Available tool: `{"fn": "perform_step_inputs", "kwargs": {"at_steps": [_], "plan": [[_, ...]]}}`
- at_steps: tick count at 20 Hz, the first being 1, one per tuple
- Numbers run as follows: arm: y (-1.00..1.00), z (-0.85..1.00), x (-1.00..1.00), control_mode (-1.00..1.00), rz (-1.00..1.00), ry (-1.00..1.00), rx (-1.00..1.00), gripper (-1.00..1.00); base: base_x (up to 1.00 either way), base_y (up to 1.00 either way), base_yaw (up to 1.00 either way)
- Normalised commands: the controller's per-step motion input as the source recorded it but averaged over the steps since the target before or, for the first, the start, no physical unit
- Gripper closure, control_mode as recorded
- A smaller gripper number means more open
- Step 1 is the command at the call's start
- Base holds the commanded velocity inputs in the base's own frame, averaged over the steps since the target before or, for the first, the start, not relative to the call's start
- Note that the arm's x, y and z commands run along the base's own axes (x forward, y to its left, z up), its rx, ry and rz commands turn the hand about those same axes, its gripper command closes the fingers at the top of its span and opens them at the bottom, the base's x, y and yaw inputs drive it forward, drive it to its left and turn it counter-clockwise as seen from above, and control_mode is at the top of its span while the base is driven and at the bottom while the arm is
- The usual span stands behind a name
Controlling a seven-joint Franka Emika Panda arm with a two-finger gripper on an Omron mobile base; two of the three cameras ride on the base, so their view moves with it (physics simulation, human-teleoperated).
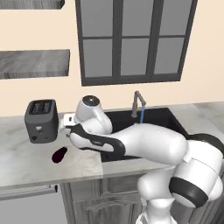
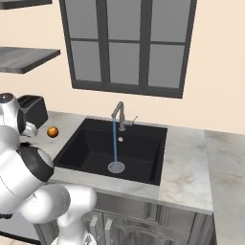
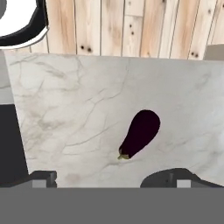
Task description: Turn on the sink faucet. Then move the eggplant from the counter to the sink. Turn off the sink. Move the vegetable from the sink to the pot next to the stove. Finally move the pot to the front right burner.
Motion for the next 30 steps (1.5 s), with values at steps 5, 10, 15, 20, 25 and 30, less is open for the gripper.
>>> {"fn": "perform_step_inputs", "kwargs": {"at_steps": [5,10,15,20,25,30], "plan": [[0.17,-0.28,0.0,-1.0,-0.06,0.12,-0.07,-1.0,0.0,0.0,0.0],[0.16,-0.2,0.0,-1.0,-0.07,0.11,0.0,-1.0,0.0,0.0,0.0],[0.19,-0.36,0.0,-1.0,-0.05,0.07,0.0,-1.0,0.0,0.0,0.0],[0.18,-0.37,0.0,-1.0,-0.05,0.02,0.0,-1.0,0.0,0.0,0.0],[0.21,-0.31,0.02,-1.0,-0.06,0.0,0.0,-1.0,0.0,0.0,0.0],[0.23,-0.28,0.08,-1.0,-0.06,0.0,0.0,-1.0,0.0,0.0,0.0]]}}
